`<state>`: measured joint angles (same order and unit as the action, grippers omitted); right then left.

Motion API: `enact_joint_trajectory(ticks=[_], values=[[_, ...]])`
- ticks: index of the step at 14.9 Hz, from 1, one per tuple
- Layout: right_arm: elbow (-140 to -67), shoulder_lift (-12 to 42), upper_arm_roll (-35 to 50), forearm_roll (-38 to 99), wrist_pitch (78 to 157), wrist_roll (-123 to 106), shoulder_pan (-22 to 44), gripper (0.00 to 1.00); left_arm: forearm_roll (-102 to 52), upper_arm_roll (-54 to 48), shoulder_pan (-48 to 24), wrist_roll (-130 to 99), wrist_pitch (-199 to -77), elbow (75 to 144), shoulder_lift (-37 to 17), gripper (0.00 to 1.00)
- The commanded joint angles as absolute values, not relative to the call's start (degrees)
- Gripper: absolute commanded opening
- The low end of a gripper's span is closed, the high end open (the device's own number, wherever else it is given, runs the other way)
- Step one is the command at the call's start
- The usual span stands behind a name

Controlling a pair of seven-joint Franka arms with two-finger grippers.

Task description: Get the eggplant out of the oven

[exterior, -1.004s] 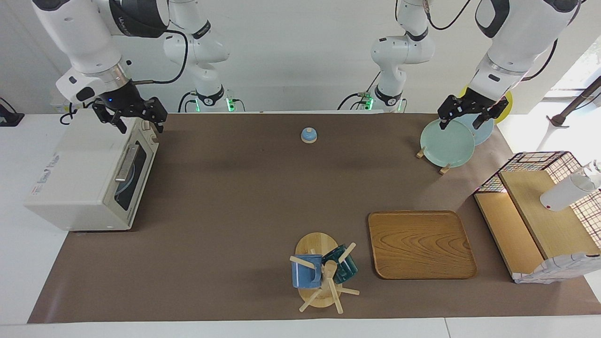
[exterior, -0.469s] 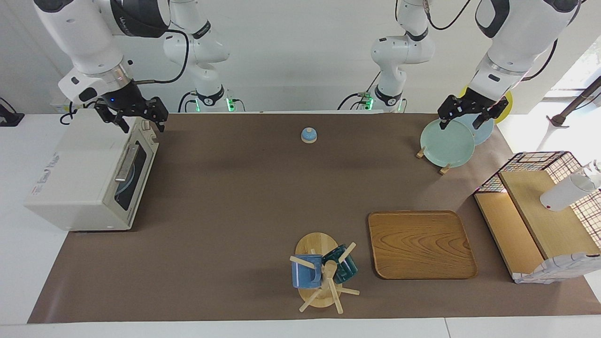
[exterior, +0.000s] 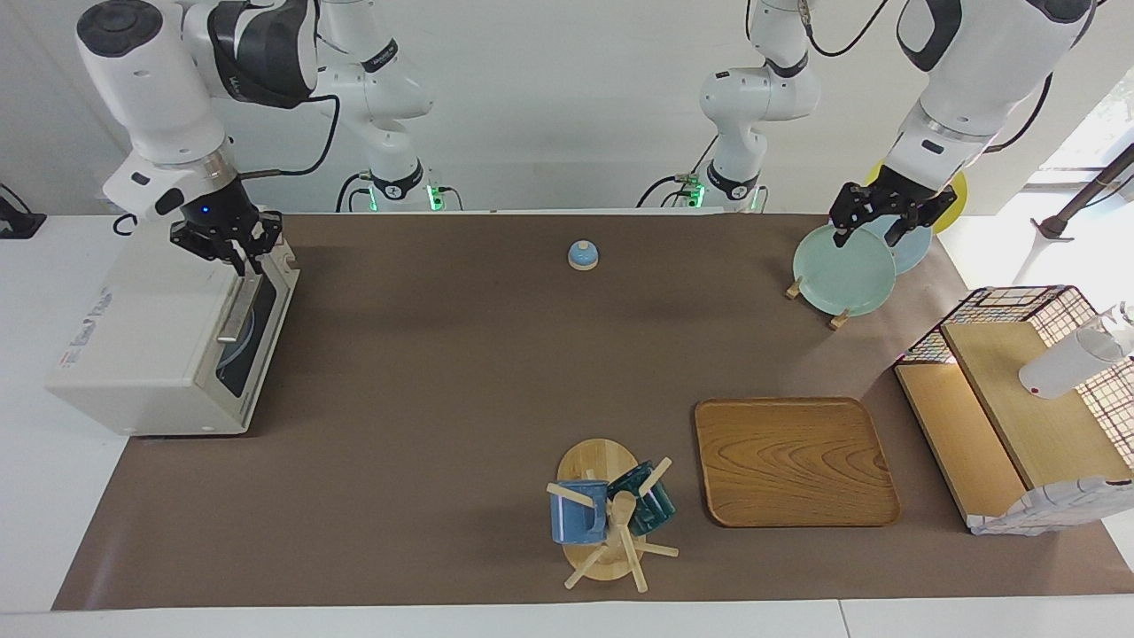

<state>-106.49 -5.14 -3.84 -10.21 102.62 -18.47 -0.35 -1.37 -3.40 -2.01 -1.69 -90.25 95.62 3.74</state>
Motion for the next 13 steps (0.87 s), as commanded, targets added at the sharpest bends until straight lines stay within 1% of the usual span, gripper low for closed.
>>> enact_joint_trajectory(ticks=[1,4,9,10,11,13], values=[[-111.0,-6.7,-3.6,-13.1,106.9,-20.0,-1.1,0.00,-0.5,-3.2,-1.9,-1.1,-91.0,95.8,4.1,0.00],[-114.3,-6.3,-3.7,-13.2,110.9,-20.1,-2.5,0.00,-0.5,-3.2,-2.0,-1.1,-91.2,95.8,4.1,0.00],[-114.8,-3.4,-3.7,-14.0,113.3,-22.1,-4.9,0.00,-0.7,-3.2,-2.0,-1.2,-91.1,95.7,4.0,0.00],[-114.8,-3.1,-3.7,-14.0,113.3,-22.1,-5.3,0.00,-0.9,-3.1,-2.0,-1.1,-91.1,95.8,4.0,0.14],[-114.8,-2.6,-3.6,-14.0,113.4,-22.1,-5.4,0.00,-0.8,-3.2,-1.9,-0.5,-91.2,96.0,4.1,0.99],[-116.1,-2.5,-3.6,-13.9,114.6,-21.9,-5.3,0.00,-0.8,-3.1,-2.0,-0.6,-91.4,95.7,4.0,1.00]])
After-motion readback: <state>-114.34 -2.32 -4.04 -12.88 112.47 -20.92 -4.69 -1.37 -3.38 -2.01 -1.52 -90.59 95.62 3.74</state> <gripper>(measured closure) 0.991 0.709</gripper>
